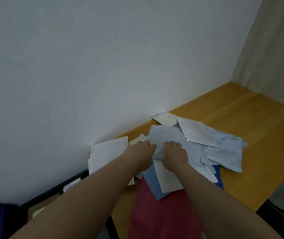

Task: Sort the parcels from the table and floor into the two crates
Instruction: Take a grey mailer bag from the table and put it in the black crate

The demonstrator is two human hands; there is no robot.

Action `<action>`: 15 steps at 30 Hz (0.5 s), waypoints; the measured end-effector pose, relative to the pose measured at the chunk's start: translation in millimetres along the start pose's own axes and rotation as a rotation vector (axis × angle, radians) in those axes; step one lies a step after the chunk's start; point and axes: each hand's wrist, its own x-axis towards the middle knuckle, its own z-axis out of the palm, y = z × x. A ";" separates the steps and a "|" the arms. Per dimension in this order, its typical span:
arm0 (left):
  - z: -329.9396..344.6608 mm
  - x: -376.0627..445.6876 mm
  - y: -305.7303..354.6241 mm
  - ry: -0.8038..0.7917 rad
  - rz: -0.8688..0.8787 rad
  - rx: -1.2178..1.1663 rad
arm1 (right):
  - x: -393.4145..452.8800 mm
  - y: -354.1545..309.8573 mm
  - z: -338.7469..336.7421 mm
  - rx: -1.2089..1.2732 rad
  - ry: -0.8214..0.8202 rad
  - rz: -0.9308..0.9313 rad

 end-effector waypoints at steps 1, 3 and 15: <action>1.4 4.2 -0.7 -0.007 0.001 0.000 | 4.9 4.1 5.5 -0.004 -0.035 0.012; 5.6 11.9 -3.2 -0.029 -0.004 -0.006 | 13.1 11.0 16.4 0.008 -0.113 0.037; 3.1 21.1 -37.6 -0.049 -0.054 -0.015 | 28.4 15.1 22.8 0.040 0.129 0.075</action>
